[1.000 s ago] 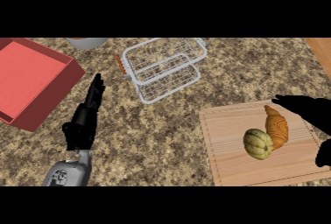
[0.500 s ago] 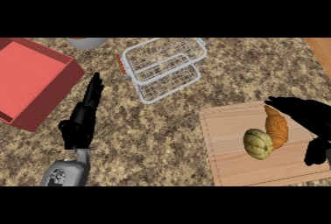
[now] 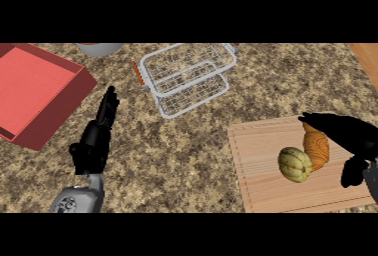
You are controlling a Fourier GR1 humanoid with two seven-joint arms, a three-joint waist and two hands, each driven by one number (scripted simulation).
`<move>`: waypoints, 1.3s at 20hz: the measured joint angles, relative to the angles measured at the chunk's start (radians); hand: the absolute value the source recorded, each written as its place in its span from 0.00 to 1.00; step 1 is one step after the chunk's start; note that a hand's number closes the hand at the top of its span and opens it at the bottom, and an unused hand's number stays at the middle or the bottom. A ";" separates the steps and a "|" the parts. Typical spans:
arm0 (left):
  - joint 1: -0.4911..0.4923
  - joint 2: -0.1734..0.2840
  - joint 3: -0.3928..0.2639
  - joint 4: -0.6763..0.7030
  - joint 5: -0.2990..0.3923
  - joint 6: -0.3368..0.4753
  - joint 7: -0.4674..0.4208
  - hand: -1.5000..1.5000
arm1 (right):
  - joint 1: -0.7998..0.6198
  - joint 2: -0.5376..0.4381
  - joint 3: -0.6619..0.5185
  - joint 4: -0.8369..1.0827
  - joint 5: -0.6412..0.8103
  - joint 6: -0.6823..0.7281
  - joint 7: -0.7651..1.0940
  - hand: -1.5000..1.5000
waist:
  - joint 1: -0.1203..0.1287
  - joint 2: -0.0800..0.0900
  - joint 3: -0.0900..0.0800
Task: Pick the croissant from the cutting board and place it in the tiered basket
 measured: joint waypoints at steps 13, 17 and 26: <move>-0.013 0.012 0.024 0.006 0.007 -0.027 0.002 0.50 | 0.039 0.093 -0.028 0.064 0.035 -0.142 -0.019 1.00 | -0.002 -0.001 -0.002; -0.006 0.002 0.018 0.007 -0.002 -0.019 -0.003 0.50 | 0.029 0.093 -0.007 0.084 0.083 -0.262 -0.053 1.00 | 0.000 -0.002 -0.003; -0.024 -0.006 0.014 0.021 -0.009 -0.007 0.000 0.50 | 0.006 0.226 0.138 0.030 0.248 -0.331 0.074 1.00 | -0.003 -0.010 -0.015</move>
